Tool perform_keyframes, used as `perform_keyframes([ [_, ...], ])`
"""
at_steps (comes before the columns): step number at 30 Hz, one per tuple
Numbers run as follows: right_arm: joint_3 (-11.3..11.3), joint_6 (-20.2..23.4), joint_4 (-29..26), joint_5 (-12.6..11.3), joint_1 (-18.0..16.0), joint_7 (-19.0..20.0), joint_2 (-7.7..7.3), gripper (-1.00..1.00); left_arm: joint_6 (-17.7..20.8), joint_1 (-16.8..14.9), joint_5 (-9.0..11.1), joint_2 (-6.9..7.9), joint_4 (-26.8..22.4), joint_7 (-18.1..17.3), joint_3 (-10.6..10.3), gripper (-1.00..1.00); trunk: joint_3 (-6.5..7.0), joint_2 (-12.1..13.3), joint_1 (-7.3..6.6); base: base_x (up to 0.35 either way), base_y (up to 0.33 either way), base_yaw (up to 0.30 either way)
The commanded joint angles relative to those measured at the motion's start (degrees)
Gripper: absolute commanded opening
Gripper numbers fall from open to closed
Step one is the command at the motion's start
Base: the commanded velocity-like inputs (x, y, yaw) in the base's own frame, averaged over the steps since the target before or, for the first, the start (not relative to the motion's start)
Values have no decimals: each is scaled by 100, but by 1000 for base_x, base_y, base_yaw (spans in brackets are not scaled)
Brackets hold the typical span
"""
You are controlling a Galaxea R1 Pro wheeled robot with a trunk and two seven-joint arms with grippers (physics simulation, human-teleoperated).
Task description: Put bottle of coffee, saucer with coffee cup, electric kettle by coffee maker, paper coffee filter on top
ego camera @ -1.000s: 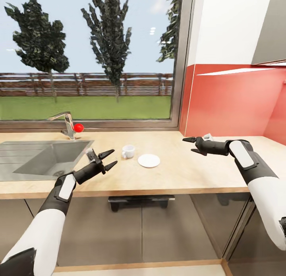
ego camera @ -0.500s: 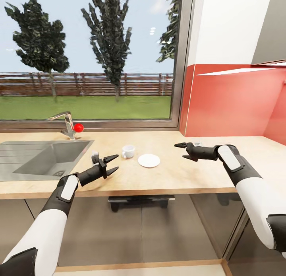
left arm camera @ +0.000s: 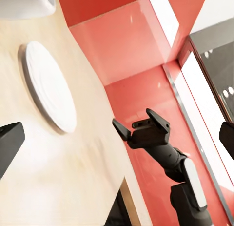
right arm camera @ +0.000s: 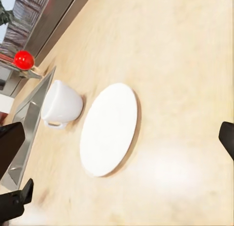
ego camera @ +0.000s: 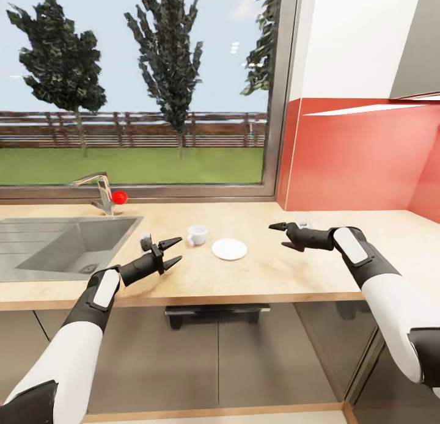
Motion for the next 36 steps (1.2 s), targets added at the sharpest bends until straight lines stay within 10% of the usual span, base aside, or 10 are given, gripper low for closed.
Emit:
perform_keyframes([
  [1, 17, -3, 20, 48, -5, 59, -6, 100, 20, -5, -21, -2, 2, -29, 15, 100, -6, -3, 2, 241, 0, 0],
  [19, 14, -71, 351, 48, -5, 61, 282, 100, -14, -6, -28, -16, 123, -33, 16, 100, -6, -3, 2, 157, -1, 0],
  [26, 11, -182, 467, 48, -5, 67, 530, 100, -211, -5, -36, -402, 292, -22, -79, 100, -6, -3, 2, 6, 0, 0],
  [36, 11, -185, 635, 42, -5, 68, 699, 100, -225, -6, -30, -535, 298, -14, -427, 100, -6, -3, 2, 0, 0, 0],
])
